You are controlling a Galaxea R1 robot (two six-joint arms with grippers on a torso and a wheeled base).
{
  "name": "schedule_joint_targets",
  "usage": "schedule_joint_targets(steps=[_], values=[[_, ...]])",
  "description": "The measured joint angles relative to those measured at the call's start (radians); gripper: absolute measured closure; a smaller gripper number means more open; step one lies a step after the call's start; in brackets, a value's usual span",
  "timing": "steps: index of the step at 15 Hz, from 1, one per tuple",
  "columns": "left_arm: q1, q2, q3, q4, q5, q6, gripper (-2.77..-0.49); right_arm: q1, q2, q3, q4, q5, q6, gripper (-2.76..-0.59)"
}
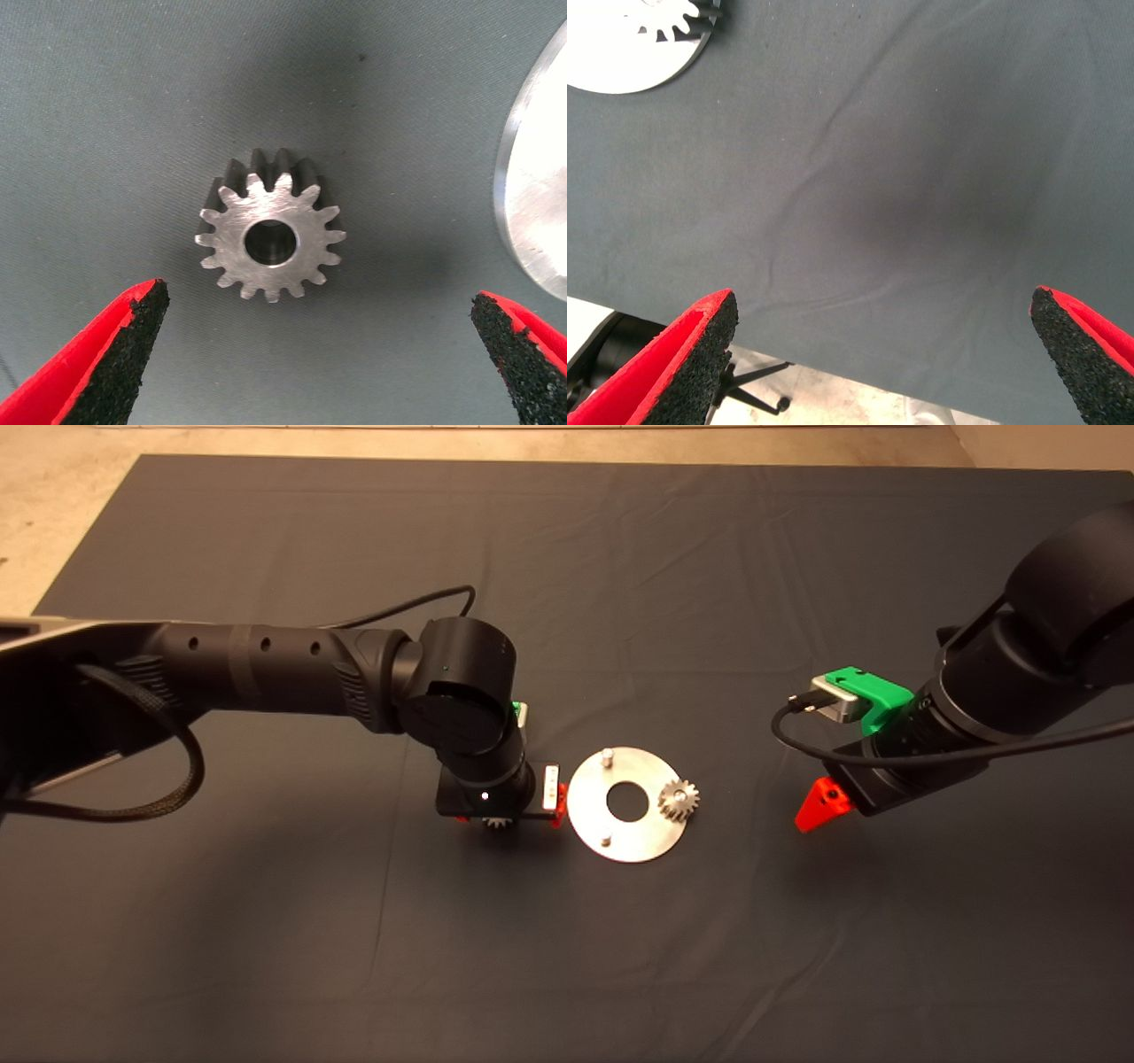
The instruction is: Install three planetary gears onto the carrier pins
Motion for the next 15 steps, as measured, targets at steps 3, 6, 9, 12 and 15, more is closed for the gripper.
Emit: schedule_joint_targets(steps=[3,6,9,12,15], values=[[0.008,0.0,-0.034,0.009,0.0,0.039,-2.48,0.0,0.0,0.001,0.003,0.0,0.011,-2.47],[0.019,0.0,-0.077,0.011,0.0,0.066,-2.48,0.0,0.0,0.006,0.003,0.0,0.018,-2.47],[0.019,0.0,-0.112,0.013,0.0,0.084,-2.48,0.0,0.0,0.011,0.003,0.0,0.019,-2.47],[0.019,0.0,-0.129,0.013,0.0,0.091,-2.48,0.0,0.0,0.013,0.003,0.0,0.019,-2.47],[0.019,0.0,-0.136,0.013,0.0,0.095,-2.48,0.0,0.0,0.013,0.003,0.0,0.019,-2.47]])
